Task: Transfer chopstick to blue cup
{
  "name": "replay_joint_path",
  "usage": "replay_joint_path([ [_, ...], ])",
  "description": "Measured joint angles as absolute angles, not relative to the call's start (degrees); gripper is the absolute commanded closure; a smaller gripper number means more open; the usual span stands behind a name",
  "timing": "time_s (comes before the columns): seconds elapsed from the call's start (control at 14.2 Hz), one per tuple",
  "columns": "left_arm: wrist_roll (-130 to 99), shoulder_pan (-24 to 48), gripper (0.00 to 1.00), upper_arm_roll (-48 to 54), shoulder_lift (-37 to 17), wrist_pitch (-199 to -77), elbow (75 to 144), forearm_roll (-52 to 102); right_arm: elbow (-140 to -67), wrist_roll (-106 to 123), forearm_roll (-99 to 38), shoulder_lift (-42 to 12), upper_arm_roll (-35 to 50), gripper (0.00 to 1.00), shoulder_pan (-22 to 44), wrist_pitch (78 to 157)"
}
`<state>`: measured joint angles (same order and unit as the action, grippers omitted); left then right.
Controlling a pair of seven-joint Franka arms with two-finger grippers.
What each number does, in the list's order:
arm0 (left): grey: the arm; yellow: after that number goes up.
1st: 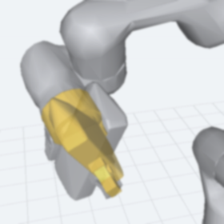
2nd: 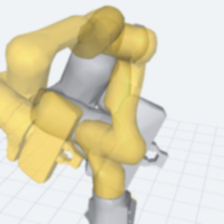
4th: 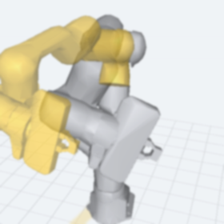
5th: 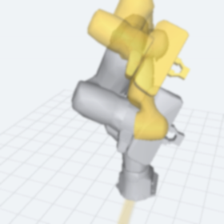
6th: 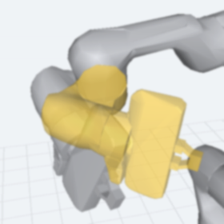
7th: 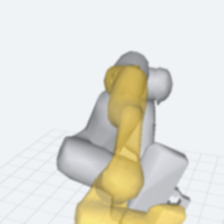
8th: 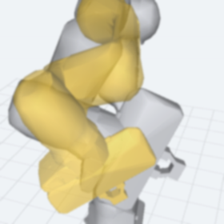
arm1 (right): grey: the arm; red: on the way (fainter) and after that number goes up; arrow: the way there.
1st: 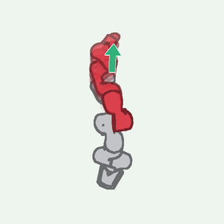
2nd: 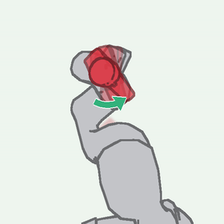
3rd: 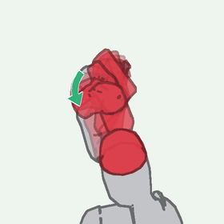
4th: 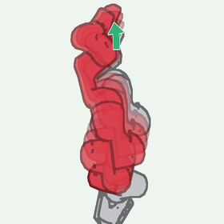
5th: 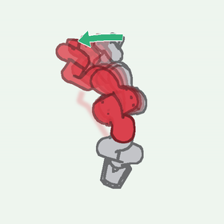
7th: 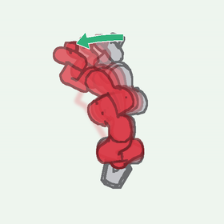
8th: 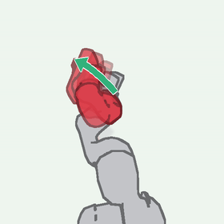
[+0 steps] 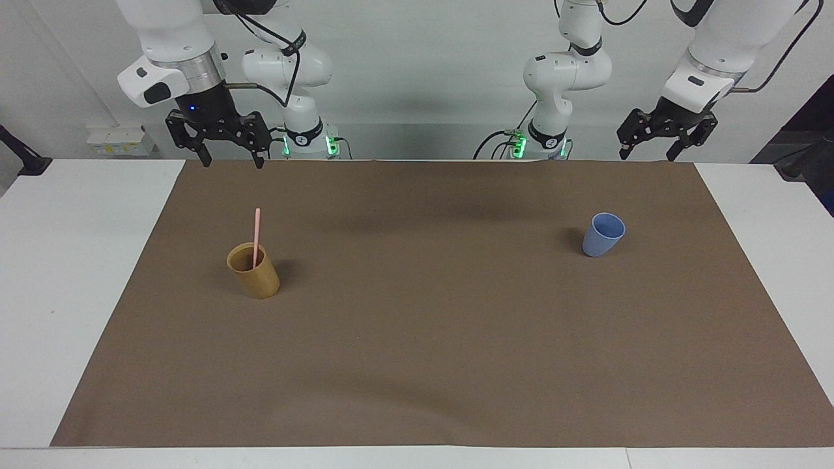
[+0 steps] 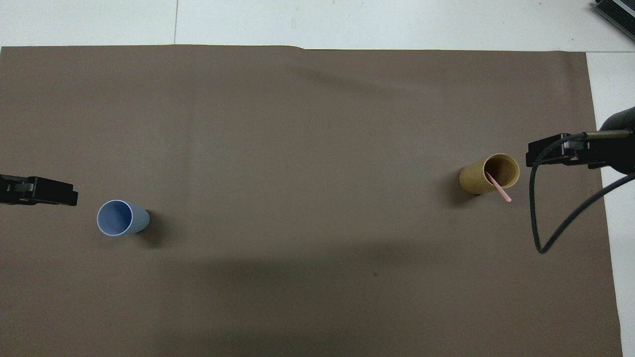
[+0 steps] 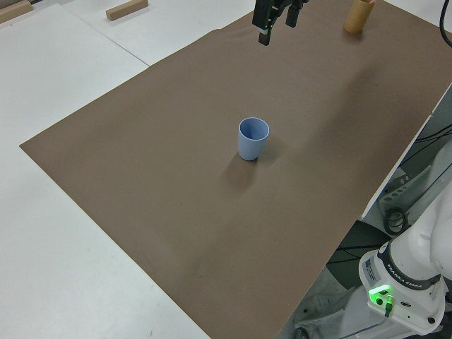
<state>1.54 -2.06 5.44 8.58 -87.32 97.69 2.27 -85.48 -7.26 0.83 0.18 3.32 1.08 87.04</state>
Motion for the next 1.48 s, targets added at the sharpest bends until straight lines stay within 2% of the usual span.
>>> replay_joint_path([
  [0.63, 1.5, 1.1, 0.00, 2.6, 8.4, -87.3, 97.6, 2.3, -85.5, -7.3, 0.8, 0.2, 3.3, 0.00, 1.1, 87.0],
  [1.48, 1.5, 1.2, 0.00, 2.8, 8.4, -87.3, 97.0, 2.3, -85.5, -7.3, 0.8, 0.2, 2.8, 0.00, 0.8, 87.0],
])
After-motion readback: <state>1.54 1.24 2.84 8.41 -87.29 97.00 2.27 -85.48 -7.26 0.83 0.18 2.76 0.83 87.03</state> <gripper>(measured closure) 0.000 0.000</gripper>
